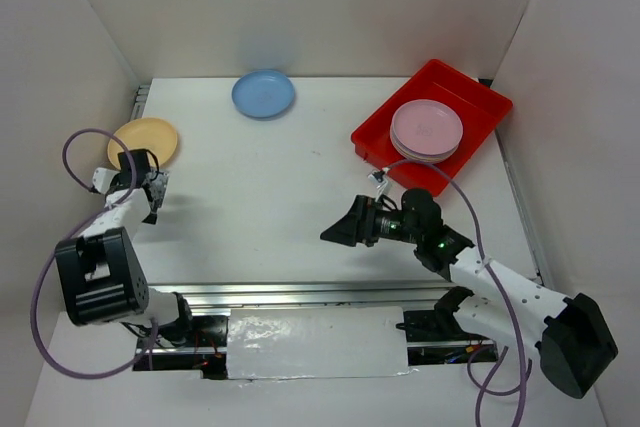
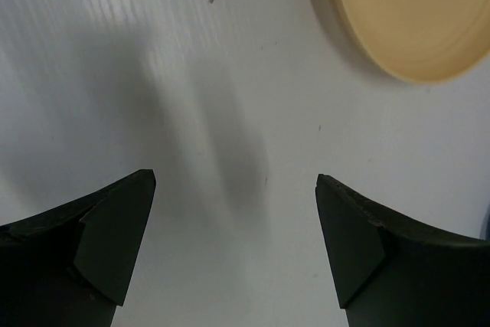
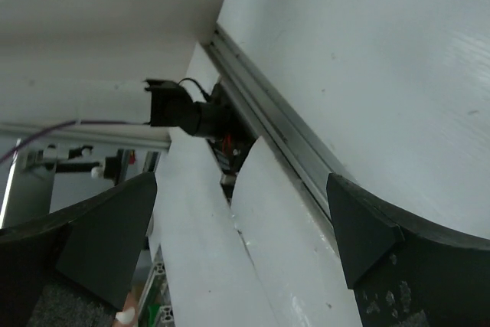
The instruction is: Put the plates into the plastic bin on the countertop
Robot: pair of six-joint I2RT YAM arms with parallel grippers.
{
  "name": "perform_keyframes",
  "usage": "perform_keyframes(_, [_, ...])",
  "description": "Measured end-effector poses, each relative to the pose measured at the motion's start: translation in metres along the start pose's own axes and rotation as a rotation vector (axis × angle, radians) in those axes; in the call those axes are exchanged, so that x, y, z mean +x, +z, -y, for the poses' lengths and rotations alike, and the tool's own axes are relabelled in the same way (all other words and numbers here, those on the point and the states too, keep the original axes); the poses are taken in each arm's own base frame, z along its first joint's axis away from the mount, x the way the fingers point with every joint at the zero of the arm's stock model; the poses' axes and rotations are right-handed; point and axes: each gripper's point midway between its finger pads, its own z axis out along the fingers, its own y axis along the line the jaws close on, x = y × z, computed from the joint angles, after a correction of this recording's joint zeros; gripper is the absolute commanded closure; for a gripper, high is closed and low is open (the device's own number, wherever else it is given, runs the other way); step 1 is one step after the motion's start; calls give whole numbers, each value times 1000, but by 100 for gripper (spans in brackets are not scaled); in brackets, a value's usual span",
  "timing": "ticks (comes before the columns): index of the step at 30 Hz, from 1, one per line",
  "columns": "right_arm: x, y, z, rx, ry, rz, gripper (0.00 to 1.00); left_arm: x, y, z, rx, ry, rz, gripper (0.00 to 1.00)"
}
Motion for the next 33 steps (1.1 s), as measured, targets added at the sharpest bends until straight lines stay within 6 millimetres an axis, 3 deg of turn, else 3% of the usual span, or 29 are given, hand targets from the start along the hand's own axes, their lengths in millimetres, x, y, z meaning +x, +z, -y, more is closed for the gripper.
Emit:
perform_keyframes(7, [43, 11, -43, -170, -69, -89, 0, -25, 65, -1, 7, -129, 3, 1])
perform_keyframes(13, [76, 16, -60, -202, -108, -154, 0, -54, 103, 41, 65, -170, 18, 1])
perform_keyframes(17, [85, 22, -56, -183, -133, -172, 0, -63, 115, 52, 89, -206, 26, 6])
perform_keyframes(20, [84, 26, -52, -163, -142, -171, 0, -69, 128, 63, 84, -212, 30, 25])
perform_keyframes(21, [84, 26, -52, -162, -144, -168, 0, -70, 132, 67, 78, -207, 30, 37])
perform_keyframes(23, [81, 26, -53, -163, -148, -160, 0, -68, 141, 71, 50, -198, 25, 48])
perform_keyframes(26, [77, 24, -55, -162, -157, -142, 0, -63, 147, 75, 24, -186, 19, 71])
perform_keyframes(27, [74, 23, -55, -160, -160, -130, 0, -61, 148, 77, 15, -185, 15, 92])
perform_keyframes(28, [72, 21, -56, -157, -164, -117, 0, -58, 148, 76, 0, -184, 9, 100])
perform_keyframes(33, [57, 17, -57, -143, -172, -56, 0, -47, 139, 80, -33, -173, -22, 100])
